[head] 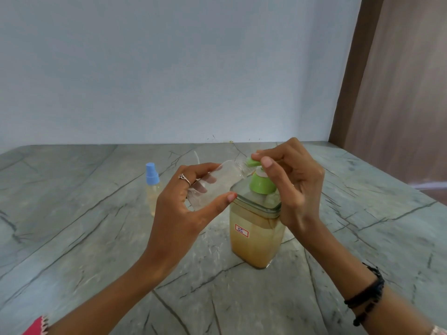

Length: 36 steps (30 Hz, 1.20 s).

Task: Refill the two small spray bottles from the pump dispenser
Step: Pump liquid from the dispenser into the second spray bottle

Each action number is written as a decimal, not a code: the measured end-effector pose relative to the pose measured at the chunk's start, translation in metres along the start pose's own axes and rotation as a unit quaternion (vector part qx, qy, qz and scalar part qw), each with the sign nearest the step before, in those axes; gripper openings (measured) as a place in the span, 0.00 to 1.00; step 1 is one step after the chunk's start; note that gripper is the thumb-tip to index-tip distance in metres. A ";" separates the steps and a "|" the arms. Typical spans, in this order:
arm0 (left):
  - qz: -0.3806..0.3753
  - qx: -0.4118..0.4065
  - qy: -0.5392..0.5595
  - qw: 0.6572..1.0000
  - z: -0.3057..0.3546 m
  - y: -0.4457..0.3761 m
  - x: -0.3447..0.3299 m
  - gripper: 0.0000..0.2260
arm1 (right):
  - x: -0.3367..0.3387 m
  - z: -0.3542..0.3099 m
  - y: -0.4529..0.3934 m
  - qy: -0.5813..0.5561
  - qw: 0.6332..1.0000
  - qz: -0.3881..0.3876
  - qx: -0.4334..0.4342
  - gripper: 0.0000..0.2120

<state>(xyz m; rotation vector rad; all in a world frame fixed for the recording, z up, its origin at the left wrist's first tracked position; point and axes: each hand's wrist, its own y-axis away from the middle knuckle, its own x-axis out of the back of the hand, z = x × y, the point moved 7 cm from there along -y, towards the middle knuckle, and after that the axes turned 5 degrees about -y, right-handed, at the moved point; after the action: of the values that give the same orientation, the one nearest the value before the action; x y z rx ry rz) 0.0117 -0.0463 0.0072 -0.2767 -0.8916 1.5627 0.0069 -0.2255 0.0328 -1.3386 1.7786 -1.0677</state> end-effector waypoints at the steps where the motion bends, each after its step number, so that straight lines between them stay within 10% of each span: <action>1: 0.000 0.000 0.002 1.000 0.000 0.000 0.000 0.21 | 0.000 0.000 0.000 0.003 1.000 0.000 0.001 0.09; 23: 0.000 0.002 0.010 1.000 0.000 0.000 0.002 0.20 | -0.009 -0.003 0.018 0.158 0.974 -0.148 0.069 0.35; 36: -0.002 -0.007 -0.006 1.000 0.001 0.000 0.006 0.20 | -0.007 -0.003 0.016 0.137 0.982 -0.105 0.071 0.28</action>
<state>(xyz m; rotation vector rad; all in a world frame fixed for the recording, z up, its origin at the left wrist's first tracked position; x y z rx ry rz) 0.0100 -0.0417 0.0100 -0.2760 -0.9124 1.5563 -0.0009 -0.2158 0.0203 -1.3653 1.7412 -1.5284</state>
